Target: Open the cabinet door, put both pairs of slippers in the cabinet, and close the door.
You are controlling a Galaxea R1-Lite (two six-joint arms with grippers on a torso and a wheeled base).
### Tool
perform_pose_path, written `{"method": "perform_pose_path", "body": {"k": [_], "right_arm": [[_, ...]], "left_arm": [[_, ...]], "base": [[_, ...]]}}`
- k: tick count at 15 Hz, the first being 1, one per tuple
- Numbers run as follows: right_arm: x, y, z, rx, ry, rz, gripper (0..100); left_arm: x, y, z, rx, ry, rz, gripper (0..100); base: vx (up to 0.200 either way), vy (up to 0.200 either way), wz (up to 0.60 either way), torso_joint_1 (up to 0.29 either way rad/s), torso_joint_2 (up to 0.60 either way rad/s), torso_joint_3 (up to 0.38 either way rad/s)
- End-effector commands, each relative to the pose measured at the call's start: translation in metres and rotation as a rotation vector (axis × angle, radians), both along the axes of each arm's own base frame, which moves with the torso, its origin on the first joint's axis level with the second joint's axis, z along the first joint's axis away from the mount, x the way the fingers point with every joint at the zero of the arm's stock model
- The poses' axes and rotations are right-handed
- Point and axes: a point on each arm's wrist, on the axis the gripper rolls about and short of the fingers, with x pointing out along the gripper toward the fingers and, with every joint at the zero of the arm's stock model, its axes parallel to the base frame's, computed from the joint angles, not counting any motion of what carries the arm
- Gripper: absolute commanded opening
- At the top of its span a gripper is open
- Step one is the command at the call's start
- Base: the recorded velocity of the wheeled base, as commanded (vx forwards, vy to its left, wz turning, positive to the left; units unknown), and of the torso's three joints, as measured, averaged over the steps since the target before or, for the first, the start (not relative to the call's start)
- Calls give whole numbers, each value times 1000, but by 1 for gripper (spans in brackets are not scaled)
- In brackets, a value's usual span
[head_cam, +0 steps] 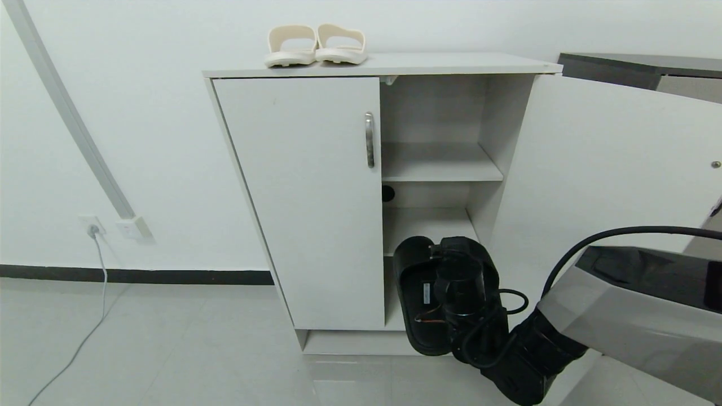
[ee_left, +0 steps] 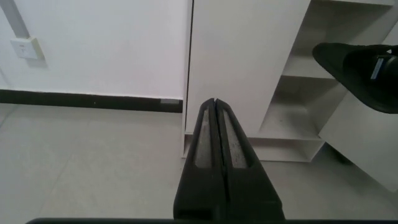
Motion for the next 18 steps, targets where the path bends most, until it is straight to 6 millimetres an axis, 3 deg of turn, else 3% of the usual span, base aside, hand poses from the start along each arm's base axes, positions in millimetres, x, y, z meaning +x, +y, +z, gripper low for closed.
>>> {"method": "perform_pose_path", "body": {"k": [1,12,18], "right_arm": [[10,-7,-7,-7,8,-30,0],[13,-7,-18,-10,26,-35,0],[14,-5,-16,12,10,-2,0]], "left_arm": [[0,0,0,0,3,0,0],[0,0,0,0,3,-2,0],[0,0,0,1,6,-5,0]], "base": [[0,0,0,0,0,0],[0,0,0,0,0,0],[0,0,0,2,2,-169]]}}
